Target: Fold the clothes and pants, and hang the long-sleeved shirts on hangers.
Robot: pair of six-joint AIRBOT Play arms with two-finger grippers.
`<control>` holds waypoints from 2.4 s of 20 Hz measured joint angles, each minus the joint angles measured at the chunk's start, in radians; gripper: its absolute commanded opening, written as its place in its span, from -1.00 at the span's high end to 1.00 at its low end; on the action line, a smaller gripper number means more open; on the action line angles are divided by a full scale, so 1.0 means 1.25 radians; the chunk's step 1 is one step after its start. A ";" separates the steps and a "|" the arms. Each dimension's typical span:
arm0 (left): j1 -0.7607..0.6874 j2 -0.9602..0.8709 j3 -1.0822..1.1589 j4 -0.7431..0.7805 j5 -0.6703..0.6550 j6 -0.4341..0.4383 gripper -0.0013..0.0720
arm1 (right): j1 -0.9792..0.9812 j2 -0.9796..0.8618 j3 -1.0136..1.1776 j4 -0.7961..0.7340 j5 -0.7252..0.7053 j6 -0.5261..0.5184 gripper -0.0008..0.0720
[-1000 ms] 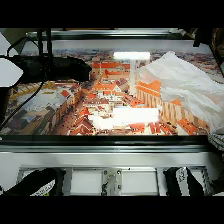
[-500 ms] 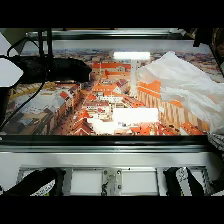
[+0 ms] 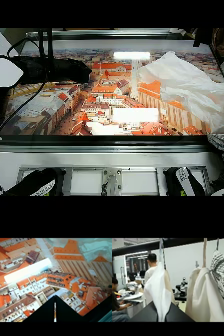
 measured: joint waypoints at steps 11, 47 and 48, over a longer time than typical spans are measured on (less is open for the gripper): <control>0.000 0.000 0.000 0.000 -0.001 -0.001 0.93 | 0.001 -0.045 0.002 0.000 0.017 0.000 0.90; 0.000 0.000 -0.124 -0.007 0.025 -0.019 0.93 | 0.763 -0.053 -0.098 -0.588 1.122 0.583 -0.21; 0.000 0.000 -0.127 -0.007 0.025 -0.021 0.93 | 0.808 -0.054 -0.110 -0.599 1.124 0.587 -0.20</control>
